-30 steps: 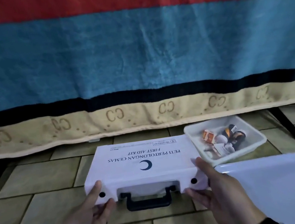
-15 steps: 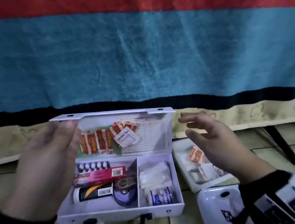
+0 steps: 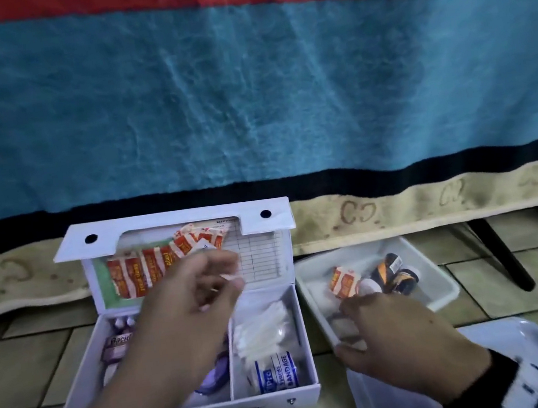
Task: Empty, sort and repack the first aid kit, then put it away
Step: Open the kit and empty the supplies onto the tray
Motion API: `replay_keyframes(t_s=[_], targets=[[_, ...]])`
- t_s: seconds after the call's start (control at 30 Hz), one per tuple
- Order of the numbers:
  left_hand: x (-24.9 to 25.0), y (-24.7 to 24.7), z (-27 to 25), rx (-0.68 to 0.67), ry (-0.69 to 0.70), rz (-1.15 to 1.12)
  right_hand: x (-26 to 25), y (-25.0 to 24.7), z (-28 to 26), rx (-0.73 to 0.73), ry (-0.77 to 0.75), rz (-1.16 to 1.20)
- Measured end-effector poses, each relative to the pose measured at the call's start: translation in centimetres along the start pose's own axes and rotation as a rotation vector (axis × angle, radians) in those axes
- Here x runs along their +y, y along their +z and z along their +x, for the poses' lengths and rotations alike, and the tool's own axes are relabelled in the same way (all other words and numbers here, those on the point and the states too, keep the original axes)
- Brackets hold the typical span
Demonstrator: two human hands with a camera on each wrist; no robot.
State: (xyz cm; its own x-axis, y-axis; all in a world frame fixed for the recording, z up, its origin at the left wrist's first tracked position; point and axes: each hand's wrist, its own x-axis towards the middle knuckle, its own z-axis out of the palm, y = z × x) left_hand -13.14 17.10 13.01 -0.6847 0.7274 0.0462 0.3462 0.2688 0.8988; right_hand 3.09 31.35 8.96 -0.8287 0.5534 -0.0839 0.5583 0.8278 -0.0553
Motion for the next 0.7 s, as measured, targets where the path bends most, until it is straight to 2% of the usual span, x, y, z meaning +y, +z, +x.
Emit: replay_keyframes(t_s=[0.1,0.17,0.3,0.33,0.4,0.47,0.57,0.67,0.7], targets=[[0.0,2.1,-0.6,-0.246,0.108,0.272,-0.8,-0.6,0.1,-0.061,-0.023,-0.117],[-0.4,3.5,-0.7,-0.332,0.179,0.435,-1.0,-0.7,0.4,-0.076,-0.040,-0.183],[-1.2,4.9,-0.4,-0.376,0.224,0.559,-0.6,-0.9,0.3,-0.085,-0.090,-0.259],[-1.2,5.1,-0.5,-0.382,0.237,0.580,-0.7,-1.1,0.2,-0.130,-0.132,-0.258],[-1.2,5.4,-0.8,-0.402,0.262,0.626,0.0,-0.4,0.7,-0.056,-0.268,-0.178],[-1.3,5.8,-1.0,-0.420,0.325,0.674,1.1,-0.7,1.4,-0.055,-0.253,-0.040],[-2.3,7.6,-0.9,-0.505,0.448,0.766,2.4,-1.9,2.1,-0.065,-0.222,0.039],[-3.1,9.4,-1.2,-0.579,0.500,0.827,2.9,-2.4,2.5,-0.133,-0.215,0.066],[-3.4,9.8,-1.2,-0.602,0.475,0.852,3.1,-2.9,2.6,-0.123,-0.212,0.079]])
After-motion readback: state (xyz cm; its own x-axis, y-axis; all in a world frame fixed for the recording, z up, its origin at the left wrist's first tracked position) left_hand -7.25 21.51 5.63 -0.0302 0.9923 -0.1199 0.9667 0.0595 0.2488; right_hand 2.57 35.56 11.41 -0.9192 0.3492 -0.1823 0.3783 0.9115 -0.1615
